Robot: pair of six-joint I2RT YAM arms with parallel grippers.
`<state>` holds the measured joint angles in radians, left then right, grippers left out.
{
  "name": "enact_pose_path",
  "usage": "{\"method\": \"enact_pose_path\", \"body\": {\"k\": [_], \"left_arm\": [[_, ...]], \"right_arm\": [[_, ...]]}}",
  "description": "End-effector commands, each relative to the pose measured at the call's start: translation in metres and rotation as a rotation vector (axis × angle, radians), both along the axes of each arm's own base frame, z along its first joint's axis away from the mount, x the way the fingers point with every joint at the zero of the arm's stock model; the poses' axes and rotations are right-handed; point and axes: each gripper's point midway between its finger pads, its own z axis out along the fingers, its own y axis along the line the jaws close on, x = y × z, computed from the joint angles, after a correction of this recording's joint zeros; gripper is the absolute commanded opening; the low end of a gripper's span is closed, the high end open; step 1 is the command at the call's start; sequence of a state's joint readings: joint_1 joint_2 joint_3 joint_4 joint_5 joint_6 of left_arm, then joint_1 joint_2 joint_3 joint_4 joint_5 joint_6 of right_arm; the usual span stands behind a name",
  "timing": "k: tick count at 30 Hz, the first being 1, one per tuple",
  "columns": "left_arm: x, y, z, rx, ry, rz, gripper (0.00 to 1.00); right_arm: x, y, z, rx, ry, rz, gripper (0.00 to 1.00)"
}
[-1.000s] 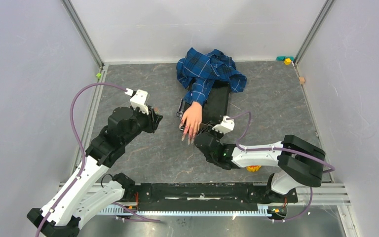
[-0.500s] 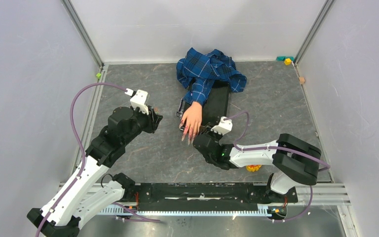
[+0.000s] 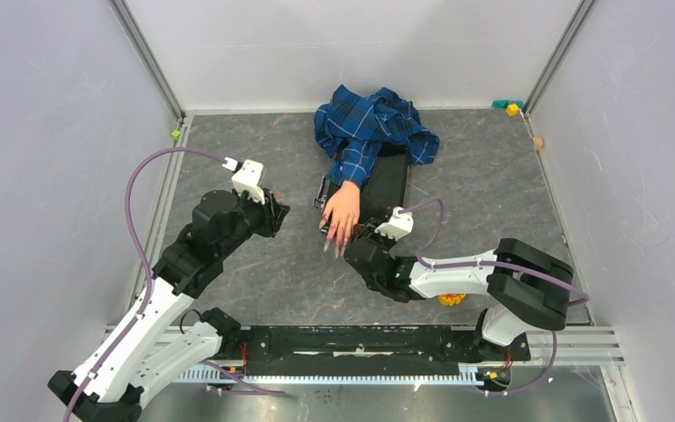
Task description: Paint the nails
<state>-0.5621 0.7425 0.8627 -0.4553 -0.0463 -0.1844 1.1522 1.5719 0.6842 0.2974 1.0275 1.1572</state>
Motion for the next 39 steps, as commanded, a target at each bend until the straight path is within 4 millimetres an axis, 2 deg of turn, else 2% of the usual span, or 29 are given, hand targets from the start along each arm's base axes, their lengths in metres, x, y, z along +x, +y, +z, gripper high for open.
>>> {"method": "enact_pose_path", "body": {"k": [1, 29, 39], "left_arm": [[0.002, 0.000, 0.010, 0.003, -0.048, -0.017, 0.02], [0.002, 0.001, 0.011, 0.005, -0.052, -0.012, 0.02], [0.002, 0.001, 0.010, 0.007, -0.052, -0.012, 0.02]], "right_arm": [[0.001, 0.003, 0.023, 0.105, -0.033, -0.025, 0.00], [0.003, 0.003, 0.013, 0.069, -0.022, -0.044, 0.00], [0.004, 0.007, 0.018, 0.091, -0.032, -0.043, 0.00]]}}
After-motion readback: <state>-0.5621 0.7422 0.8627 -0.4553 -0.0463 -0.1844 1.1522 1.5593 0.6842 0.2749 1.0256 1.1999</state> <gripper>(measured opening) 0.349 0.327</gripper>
